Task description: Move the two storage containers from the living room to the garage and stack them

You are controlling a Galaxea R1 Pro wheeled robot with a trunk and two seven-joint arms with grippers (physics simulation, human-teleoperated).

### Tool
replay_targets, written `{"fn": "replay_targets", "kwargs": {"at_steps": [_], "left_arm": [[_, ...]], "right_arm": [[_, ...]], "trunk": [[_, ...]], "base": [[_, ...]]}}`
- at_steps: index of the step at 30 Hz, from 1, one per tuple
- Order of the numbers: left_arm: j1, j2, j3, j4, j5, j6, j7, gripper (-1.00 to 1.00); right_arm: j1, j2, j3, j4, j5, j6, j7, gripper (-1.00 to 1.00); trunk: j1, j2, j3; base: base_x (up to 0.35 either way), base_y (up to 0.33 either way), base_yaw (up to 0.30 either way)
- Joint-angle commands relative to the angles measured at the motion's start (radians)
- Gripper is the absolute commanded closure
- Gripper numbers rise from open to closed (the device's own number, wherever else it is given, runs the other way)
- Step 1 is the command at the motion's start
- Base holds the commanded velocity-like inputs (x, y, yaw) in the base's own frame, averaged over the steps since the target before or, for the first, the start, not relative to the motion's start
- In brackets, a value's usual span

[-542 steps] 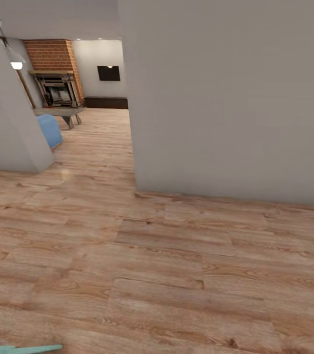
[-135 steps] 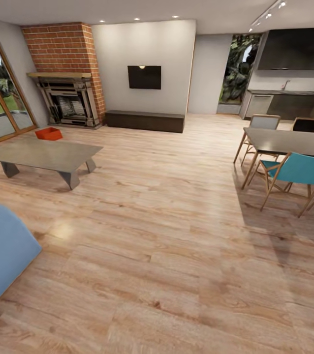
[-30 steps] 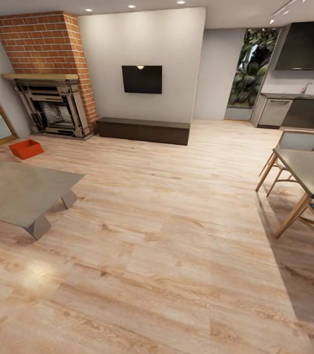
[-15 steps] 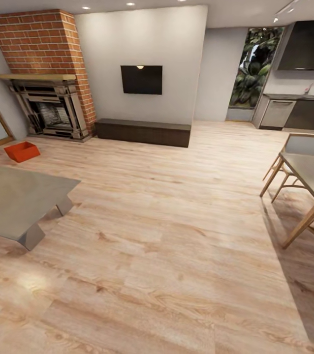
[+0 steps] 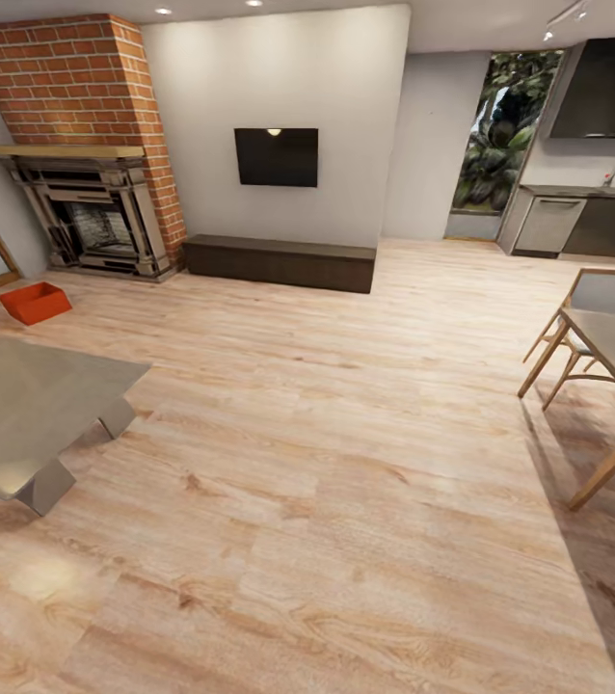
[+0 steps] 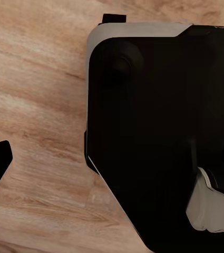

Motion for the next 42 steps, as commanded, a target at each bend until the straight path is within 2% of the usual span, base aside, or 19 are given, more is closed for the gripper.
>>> {"fn": "replay_targets", "kwargs": {"at_steps": [1, 25, 42], "left_arm": [[-0.001, 0.0, -0.009, 0.0, 0.009, 0.004, 0.003, -1.0], [-0.001, 0.0, -0.009, 0.0, 0.009, 0.004, 0.003, -1.0], [-0.001, 0.0, -0.009, 0.0, 0.009, 0.004, 0.003, -1.0]], "right_arm": [[-0.001, 0.001, 0.008, 0.003, -0.008, -0.004, 0.0, -1.0], [-0.002, 0.0, 0.008, 0.003, -0.008, -0.004, 0.0, -1.0], [-0.001, 0.0, 0.008, 0.003, -0.008, -0.004, 0.0, -1.0]], "trunk": [[0.001, -0.001, -0.001], [0.001, -0.001, -0.001], [0.001, -0.001, -0.001]], "base": [[0.322, 0.0, 0.0], [0.322, 0.0, 0.0], [0.322, -0.086, 0.0]]}}
